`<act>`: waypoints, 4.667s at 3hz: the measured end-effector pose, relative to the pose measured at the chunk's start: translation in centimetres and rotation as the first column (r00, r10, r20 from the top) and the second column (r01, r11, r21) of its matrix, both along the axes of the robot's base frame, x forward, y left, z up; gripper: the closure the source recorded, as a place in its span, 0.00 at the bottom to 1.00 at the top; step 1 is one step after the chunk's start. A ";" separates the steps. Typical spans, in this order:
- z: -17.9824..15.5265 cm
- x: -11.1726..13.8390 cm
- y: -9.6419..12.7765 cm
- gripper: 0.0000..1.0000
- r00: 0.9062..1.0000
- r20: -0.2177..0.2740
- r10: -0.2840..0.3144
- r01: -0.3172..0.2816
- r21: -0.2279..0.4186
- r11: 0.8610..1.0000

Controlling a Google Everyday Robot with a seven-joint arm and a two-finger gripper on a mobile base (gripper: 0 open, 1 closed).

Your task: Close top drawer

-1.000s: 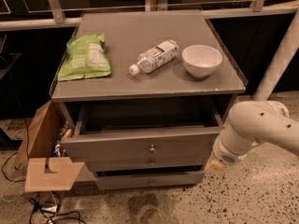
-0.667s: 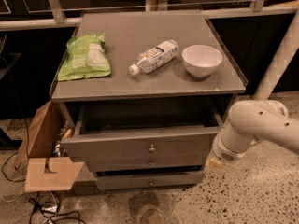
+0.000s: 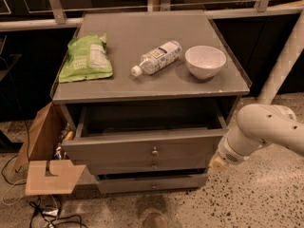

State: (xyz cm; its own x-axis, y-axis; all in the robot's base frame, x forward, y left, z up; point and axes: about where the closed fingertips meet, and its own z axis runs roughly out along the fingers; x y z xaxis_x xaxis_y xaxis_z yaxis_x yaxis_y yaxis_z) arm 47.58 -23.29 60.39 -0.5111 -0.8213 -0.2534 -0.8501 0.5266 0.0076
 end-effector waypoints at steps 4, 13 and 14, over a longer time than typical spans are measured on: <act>2.8 3.6 0.9 0.52 0.997 0.075 0.032 -0.026 -0.083 0.996; 2.8 8.3 1.4 1.00 0.991 0.132 -0.013 0.024 -0.087 0.996; 2.4 9.7 1.1 1.00 0.988 0.151 -0.036 0.052 -0.099 0.994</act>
Offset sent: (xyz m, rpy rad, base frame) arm 0.0569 0.0159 0.0422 -0.1223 -0.1206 0.0554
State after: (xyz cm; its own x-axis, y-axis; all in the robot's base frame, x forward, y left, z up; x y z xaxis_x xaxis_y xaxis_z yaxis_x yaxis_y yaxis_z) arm 57.31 -22.14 62.74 -0.5101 -0.8243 -0.2456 -0.8137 0.5550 -0.1727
